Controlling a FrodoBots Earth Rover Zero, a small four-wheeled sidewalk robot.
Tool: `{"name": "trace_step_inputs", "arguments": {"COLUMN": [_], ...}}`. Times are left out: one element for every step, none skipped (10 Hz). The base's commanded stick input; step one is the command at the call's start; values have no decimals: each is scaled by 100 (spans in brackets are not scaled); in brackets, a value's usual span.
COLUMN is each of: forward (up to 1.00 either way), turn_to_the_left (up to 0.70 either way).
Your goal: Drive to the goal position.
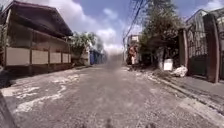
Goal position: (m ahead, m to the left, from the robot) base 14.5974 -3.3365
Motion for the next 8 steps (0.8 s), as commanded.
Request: {"name": "trace_step_inputs", "arguments": {"forward": [45, 45, 45, 45, 45, 45, 45, 45], "turn_to_the_left": [0, 0, 0, 0, 0, 0, 0, 0]}}
